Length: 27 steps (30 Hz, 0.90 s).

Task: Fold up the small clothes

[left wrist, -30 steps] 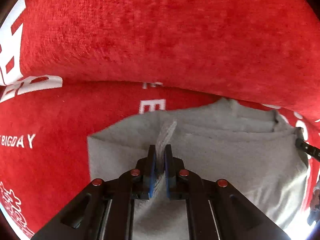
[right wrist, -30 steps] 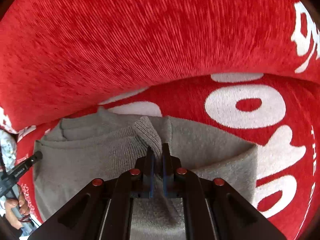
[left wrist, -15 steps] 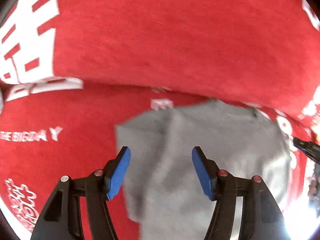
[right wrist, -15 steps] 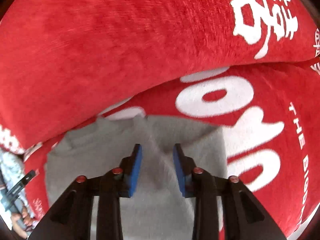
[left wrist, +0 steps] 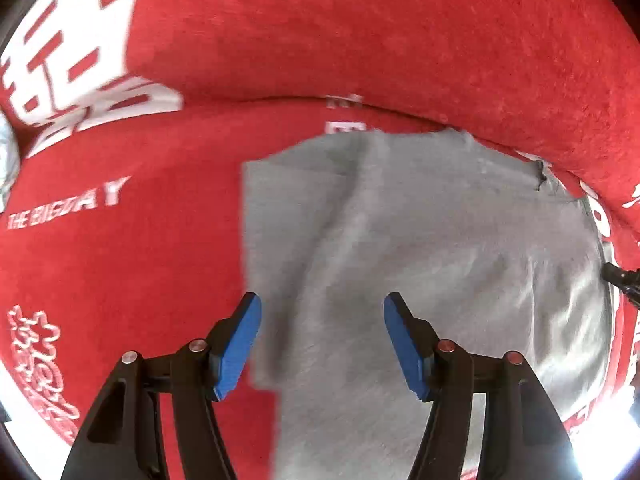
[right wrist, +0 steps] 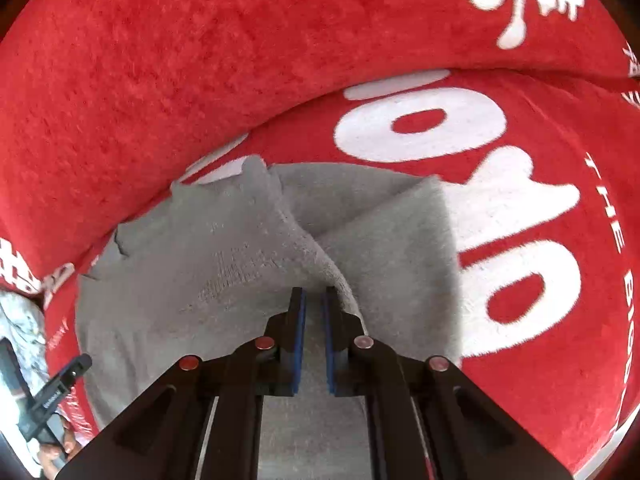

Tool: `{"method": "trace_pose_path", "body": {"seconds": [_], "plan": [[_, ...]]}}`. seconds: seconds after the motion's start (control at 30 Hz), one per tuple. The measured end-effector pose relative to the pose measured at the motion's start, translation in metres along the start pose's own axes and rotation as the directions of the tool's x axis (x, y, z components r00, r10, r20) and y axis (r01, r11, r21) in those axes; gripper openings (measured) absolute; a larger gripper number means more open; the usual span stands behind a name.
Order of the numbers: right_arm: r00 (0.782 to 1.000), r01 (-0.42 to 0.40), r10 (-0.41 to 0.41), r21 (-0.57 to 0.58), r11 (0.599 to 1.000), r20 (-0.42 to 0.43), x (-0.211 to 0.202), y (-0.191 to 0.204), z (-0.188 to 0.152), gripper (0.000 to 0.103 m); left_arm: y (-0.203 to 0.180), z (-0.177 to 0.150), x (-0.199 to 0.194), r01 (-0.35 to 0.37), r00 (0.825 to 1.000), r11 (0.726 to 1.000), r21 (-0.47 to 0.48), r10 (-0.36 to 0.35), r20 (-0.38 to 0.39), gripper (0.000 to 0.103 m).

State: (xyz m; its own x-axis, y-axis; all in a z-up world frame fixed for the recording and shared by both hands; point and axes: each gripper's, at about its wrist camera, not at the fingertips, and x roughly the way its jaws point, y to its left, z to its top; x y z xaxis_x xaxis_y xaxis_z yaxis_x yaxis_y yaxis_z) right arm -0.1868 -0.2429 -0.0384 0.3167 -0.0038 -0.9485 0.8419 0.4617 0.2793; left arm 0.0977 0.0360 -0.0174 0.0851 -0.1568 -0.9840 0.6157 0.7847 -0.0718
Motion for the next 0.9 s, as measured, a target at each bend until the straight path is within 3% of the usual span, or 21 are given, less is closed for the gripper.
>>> {"method": "trace_pose_path", "body": {"seconds": [0.07, 0.13, 0.17, 0.27, 0.37, 0.53, 0.6, 0.63, 0.67, 0.7, 0.8, 0.9], "plan": [[0.996, -0.082, 0.083, 0.033, 0.996, -0.03, -0.012, -0.006, -0.008, 0.022, 0.017, -0.01, -0.011, 0.053, 0.998, 0.998, -0.039, -0.054, -0.034, 0.067], [0.982, -0.17, 0.177, 0.095, 0.981, -0.06, -0.021, -0.014, -0.024, 0.054, 0.027, -0.024, -0.014, 0.079, 0.994, 0.995, -0.066, -0.084, -0.076, 0.079], [0.971, -0.215, 0.226, 0.135, 0.967, -0.078, -0.025, -0.018, -0.038, 0.058, 0.033, -0.031, -0.016, 0.089, 0.991, 0.993, -0.073, -0.095, -0.091, 0.079], [0.939, -0.281, 0.316, 0.228, 0.932, -0.134, -0.026, -0.031, -0.08, 0.058, 0.033, -0.063, -0.014, 0.133, 0.978, 0.988, -0.081, -0.144, -0.152, 0.079], [0.919, -0.275, 0.354, 0.365, 0.889, -0.171, -0.022, -0.049, -0.123, 0.058, 0.03, -0.085, -0.005, 0.172, 0.961, 0.98, -0.096, -0.189, -0.204, 0.079], [0.935, -0.235, 0.341, 0.551, 0.801, -0.098, -0.011, -0.082, -0.146, 0.058, 0.019, -0.096, 0.011, 0.186, 0.95, 0.975, -0.121, -0.21, -0.229, 0.078], [0.942, -0.253, 0.334, 0.589, 0.767, -0.03, -0.019, -0.101, -0.141, 0.058, 0.019, -0.092, 0.011, 0.191, 0.953, 0.972, -0.14, -0.217, -0.209, 0.067], [0.945, -0.253, 0.328, 0.594, 0.763, -0.019, -0.018, -0.103, -0.136, 0.05, 0.021, -0.09, 0.011, 0.188, 0.955, 0.972, -0.142, -0.214, -0.204, 0.047], [0.949, -0.238, 0.313, 0.584, 0.776, -0.03, -0.018, -0.102, -0.13, 0.037, 0.021, -0.088, 0.011, 0.177, 0.957, 0.974, -0.138, -0.204, -0.206, 0.028], [0.955, -0.217, 0.291, 0.544, 0.811, -0.054, -0.019, -0.096, -0.123, 0.011, 0.022, -0.087, 0.01, 0.194, 0.953, 0.971, -0.14, -0.221, -0.208, 0.021], [0.973, -0.168, 0.214, 0.375, 0.912, -0.085, -0.035, -0.073, -0.111, 0.009, 0.022, -0.085, 0.002, 0.214, 0.954, 0.971, -0.104, -0.23, -0.193, 0.013], [0.983, -0.12, 0.153, 0.276, 0.954, -0.101, -0.043, -0.065, -0.109, 0.009, 0.018, -0.093, 0.001, 0.188, 0.962, 0.98, -0.063, -0.197, -0.19, 0.013]]}}
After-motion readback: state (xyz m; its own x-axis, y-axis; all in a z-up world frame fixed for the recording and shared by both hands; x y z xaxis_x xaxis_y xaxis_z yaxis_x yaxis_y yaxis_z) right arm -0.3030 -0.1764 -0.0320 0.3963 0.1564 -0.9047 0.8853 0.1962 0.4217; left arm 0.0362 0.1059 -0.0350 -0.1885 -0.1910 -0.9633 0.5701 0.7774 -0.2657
